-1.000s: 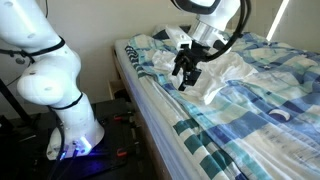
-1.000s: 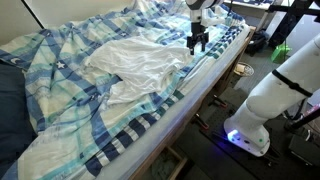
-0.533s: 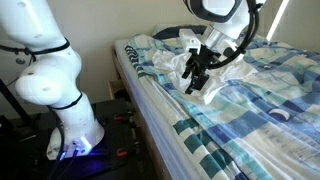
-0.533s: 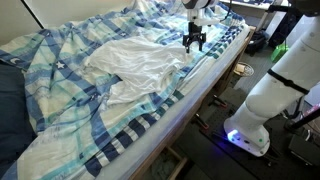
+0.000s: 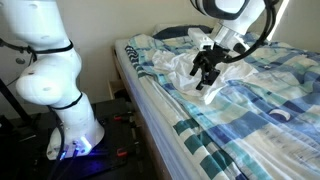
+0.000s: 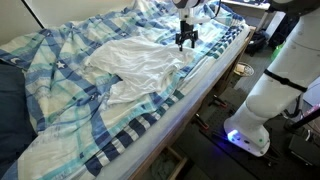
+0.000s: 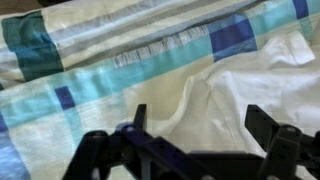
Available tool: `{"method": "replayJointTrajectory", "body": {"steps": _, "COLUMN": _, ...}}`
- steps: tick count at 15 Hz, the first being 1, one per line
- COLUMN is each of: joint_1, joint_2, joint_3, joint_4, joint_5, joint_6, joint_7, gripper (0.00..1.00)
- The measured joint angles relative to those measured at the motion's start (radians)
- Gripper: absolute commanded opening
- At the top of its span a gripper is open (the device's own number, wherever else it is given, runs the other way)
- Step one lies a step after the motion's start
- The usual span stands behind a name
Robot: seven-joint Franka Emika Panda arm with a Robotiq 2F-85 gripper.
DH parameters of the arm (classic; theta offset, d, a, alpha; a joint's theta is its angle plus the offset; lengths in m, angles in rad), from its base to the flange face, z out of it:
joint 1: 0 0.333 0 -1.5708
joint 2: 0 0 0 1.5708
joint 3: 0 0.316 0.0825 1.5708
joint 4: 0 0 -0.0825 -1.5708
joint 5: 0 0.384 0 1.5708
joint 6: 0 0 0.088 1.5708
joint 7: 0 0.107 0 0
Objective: Fold the sleeves on the white t-shirt
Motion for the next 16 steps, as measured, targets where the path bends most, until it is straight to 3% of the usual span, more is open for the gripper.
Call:
{"method": "replayJointTrajectory", "body": {"steps": 8, "joint_1": -0.028, "joint_2": 0.156, "joint_3": -0.005, "joint_4": 0.131, "joint_5": -0.021, "joint_6": 0.001, "joint_7": -0.002, "gripper": 1.00}}
{"method": "replayJointTrajectory", "body": {"steps": 9, "joint_1": -0.028, "joint_2": 0.174, "joint_3": -0.005, "joint_4": 0.149, "joint_5": -0.021, "joint_6": 0.001, "joint_7": -0.002, "gripper": 0.75}}
{"method": "replayJointTrajectory", "body": {"steps": 11, "joint_1": -0.028, "joint_2": 0.204, "joint_3": -0.003, "joint_4": 0.177, "joint_5": -0.021, "joint_6": 0.001, "joint_7": -0.002, "gripper": 0.68}}
{"method": "replayJointTrajectory", "body": {"steps": 16, "joint_1": -0.028, "joint_2": 0.230, "joint_3": -0.001, "joint_4": 0.209, "joint_5": -0.021, "joint_6": 0.000, "joint_7": -0.002, "gripper": 0.27}}
